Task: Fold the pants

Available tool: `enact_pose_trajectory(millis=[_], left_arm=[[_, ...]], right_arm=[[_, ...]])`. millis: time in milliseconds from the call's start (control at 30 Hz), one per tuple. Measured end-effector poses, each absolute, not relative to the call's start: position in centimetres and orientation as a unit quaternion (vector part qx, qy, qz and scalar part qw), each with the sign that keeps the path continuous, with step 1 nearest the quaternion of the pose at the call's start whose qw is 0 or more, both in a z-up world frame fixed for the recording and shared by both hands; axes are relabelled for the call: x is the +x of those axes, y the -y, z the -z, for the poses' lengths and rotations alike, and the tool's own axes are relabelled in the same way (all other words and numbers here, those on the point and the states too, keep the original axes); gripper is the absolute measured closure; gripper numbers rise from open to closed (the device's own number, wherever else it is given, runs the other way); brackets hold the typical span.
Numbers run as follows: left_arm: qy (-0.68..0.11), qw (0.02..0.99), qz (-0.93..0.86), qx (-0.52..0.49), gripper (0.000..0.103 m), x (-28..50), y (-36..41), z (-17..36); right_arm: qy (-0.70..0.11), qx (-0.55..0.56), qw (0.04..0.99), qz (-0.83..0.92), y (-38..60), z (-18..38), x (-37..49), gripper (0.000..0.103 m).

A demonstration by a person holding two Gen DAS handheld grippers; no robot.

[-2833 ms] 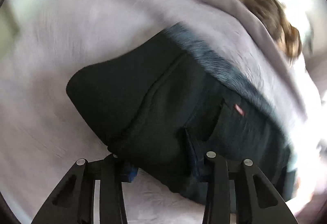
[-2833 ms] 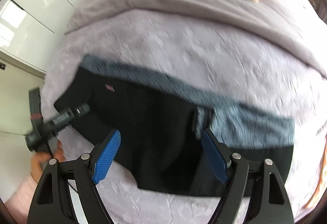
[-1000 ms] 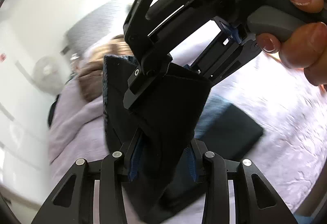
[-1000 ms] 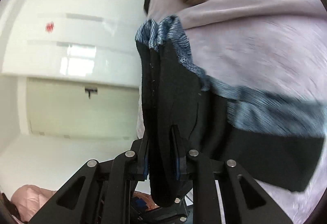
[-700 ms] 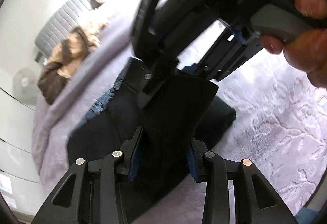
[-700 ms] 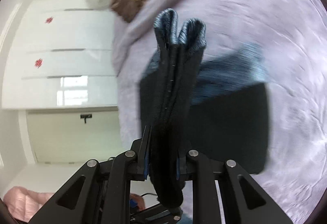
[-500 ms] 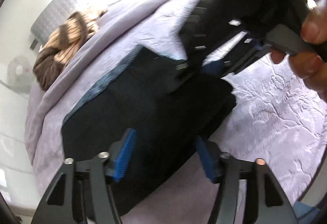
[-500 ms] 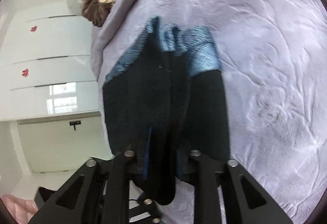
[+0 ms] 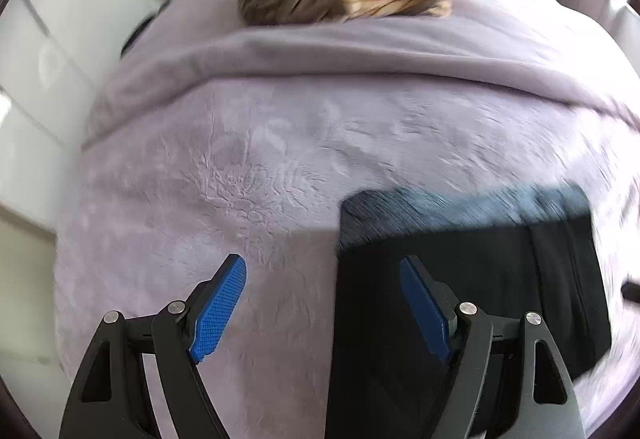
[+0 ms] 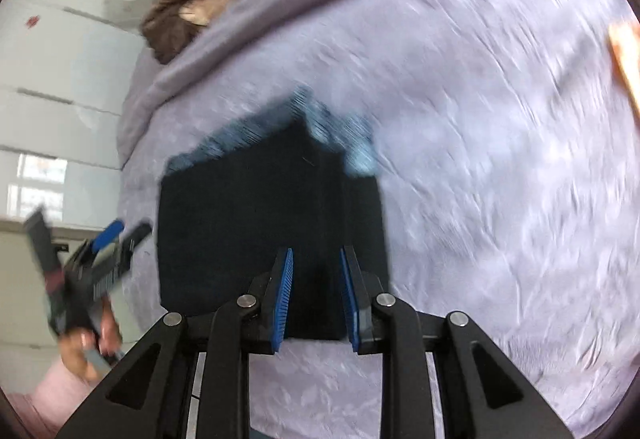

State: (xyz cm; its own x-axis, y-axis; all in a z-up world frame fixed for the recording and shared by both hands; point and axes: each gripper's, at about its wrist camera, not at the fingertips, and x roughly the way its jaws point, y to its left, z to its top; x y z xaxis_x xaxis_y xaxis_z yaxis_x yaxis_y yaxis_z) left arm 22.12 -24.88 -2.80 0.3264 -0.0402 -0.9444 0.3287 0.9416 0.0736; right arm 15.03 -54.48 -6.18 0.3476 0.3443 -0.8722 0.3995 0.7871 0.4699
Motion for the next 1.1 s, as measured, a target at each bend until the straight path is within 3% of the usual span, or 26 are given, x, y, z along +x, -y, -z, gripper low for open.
enact_pose_trajectory(millis=[133, 267, 567, 633, 800, 1033, 1100], left_arm=[[-0.593, 0.785, 0.122, 0.13, 0.023, 22.2, 25.8, 5.8], [-0.569, 0.798, 0.13, 0.151, 0.023, 19.8, 26.3, 5.8], [-0.586, 0.789, 0.127, 0.136, 0.022, 19.5, 25.1, 4.3], [-0.591, 0.783, 0.133, 0.141, 0.0, 18.8, 24.9, 3.9], [-0.596, 0.776, 0.14, 0.151, 0.0, 16.9, 24.4, 3.4], [-0.614, 0.759, 0.146, 0.161, 0.0, 14.9, 23.7, 3.0], [-0.616, 0.756, 0.148, 0.165, 0.0, 14.4, 23.7, 2.8]], right_arm=[[-0.59, 0.274, 0.759, -0.004, 51.9, 7.2, 18.0, 0.077], [-0.64, 0.22, 0.736, 0.015, 49.5, 10.0, 16.4, 0.077], [-0.627, 0.24, 0.741, 0.035, 49.8, 9.9, 13.8, 0.077], [-0.626, 0.242, 0.741, 0.04, 49.8, 9.7, 13.4, 0.077], [-0.623, 0.24, 0.743, 0.05, 49.2, 8.8, 13.0, 0.077], [-0.624, 0.249, 0.738, 0.057, 49.0, 7.7, 12.0, 0.067], [-0.625, 0.251, 0.737, 0.058, 48.7, 7.5, 11.8, 0.06]])
